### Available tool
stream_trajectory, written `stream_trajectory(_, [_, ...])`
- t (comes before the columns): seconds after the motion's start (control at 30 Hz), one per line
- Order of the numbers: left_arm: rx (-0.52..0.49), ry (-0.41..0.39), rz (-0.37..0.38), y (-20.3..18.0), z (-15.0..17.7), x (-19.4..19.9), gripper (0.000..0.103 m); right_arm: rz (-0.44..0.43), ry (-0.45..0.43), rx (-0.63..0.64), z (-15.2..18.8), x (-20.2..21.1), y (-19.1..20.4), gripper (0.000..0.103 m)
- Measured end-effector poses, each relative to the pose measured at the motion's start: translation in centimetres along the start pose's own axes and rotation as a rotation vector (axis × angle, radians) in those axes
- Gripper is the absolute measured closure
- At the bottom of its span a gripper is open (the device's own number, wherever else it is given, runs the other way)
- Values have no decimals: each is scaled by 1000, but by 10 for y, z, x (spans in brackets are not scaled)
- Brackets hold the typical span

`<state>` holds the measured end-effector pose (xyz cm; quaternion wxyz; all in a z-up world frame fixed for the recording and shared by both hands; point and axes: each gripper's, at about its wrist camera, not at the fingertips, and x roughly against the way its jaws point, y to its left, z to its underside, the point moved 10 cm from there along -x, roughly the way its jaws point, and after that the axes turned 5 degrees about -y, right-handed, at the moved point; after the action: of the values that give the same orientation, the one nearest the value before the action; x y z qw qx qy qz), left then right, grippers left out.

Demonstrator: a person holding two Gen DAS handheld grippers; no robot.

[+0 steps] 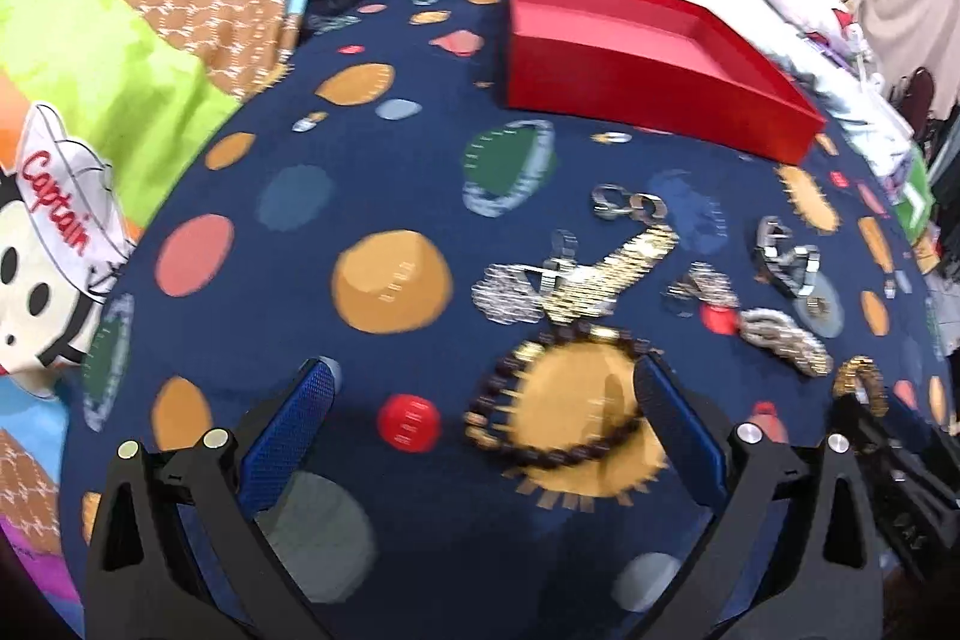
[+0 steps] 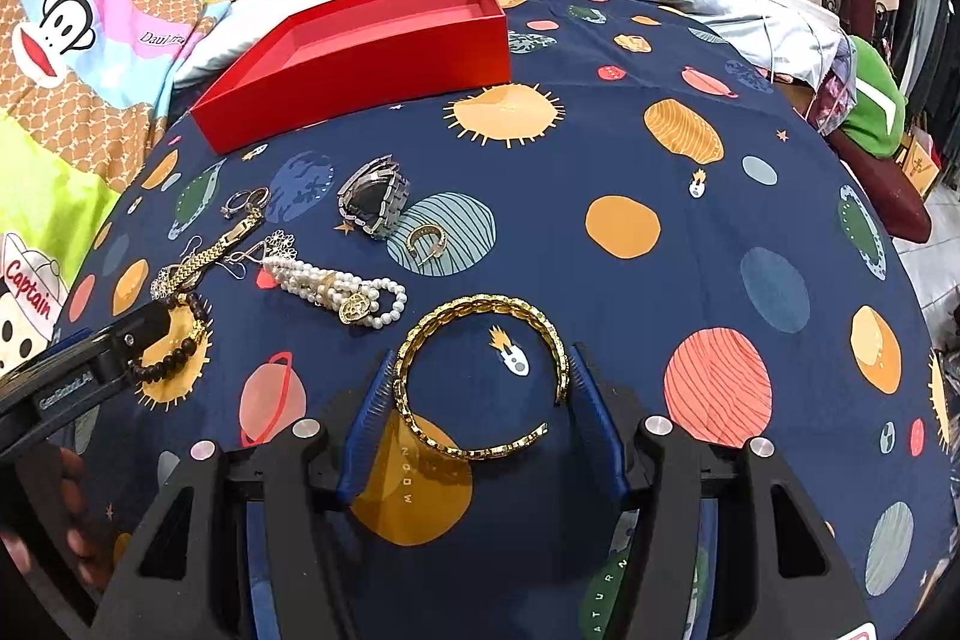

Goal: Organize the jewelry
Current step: 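Grasp the dark bead bracelet with the left tool while the right tool holds the bangle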

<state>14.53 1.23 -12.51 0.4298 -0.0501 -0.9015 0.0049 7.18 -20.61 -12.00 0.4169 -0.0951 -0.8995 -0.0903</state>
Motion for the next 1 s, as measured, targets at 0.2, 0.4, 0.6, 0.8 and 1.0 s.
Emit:
stream_trajectory(0.2, [-62, -10, -14, -3, 1, -3, 33, 2, 0, 2, 0, 0, 0, 46])
stream_trajectory(0.4, [-101, -34, 34, -14, -1, 1, 72, 8, 0, 6, -1, -1, 0, 46])
stream_trajectory(0.6, [-101, -24, 99, -25, 2, 5, 95, 3, 4, 18, 1, 0, 4, 46])
stream_trajectory(0.8, [-83, -26, 145, -30, 4, 19, 96, -13, 2, 18, 3, 7, 7, 47])
stream_trajectory(1.0, [-89, -67, 193, -40, -5, 50, 96, -26, -28, 21, -4, 23, 12, 47])
